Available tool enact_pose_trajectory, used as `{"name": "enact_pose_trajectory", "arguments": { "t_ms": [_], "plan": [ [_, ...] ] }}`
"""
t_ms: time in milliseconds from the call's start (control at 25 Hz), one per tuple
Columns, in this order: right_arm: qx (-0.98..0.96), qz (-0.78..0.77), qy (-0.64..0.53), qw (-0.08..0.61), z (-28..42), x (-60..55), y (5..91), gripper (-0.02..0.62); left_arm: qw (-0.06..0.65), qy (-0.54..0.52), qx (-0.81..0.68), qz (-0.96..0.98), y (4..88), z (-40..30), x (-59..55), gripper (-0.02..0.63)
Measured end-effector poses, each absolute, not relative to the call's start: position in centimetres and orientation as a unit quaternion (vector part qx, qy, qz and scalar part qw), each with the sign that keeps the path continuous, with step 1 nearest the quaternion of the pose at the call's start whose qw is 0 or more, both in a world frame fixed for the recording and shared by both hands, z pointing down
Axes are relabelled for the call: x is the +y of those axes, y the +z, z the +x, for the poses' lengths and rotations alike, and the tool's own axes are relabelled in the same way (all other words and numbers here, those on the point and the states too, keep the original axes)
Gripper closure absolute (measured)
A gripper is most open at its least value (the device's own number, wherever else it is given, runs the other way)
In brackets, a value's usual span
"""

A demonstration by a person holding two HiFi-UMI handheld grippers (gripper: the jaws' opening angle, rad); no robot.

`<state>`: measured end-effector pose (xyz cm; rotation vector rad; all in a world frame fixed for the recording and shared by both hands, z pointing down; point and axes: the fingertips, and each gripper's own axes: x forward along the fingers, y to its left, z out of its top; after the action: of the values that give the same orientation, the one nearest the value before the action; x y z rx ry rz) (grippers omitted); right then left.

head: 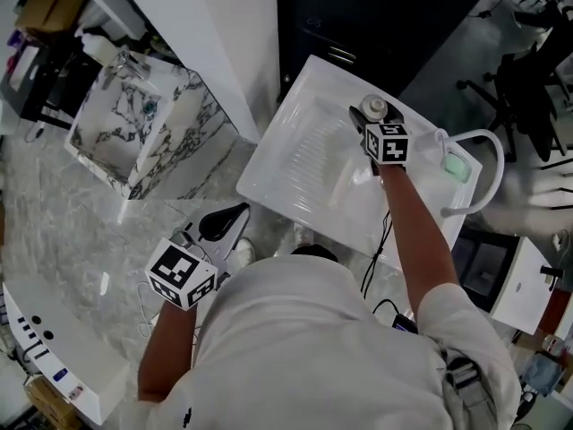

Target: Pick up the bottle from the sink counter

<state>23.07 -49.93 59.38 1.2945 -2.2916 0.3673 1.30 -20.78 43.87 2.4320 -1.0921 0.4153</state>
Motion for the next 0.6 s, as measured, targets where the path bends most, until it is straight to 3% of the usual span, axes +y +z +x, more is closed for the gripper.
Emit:
{"name": "enact_pose_trajectory", "arguments": {
  "t_ms": [600],
  "plan": [
    [-0.858, 0.448, 0.133, 0.214, 18.0, -41.4, 50.2, 0.245, 0.2, 0.138, -0.345, 0.907, 43.4, -2.6, -17.2, 0.6]
  ]
}}
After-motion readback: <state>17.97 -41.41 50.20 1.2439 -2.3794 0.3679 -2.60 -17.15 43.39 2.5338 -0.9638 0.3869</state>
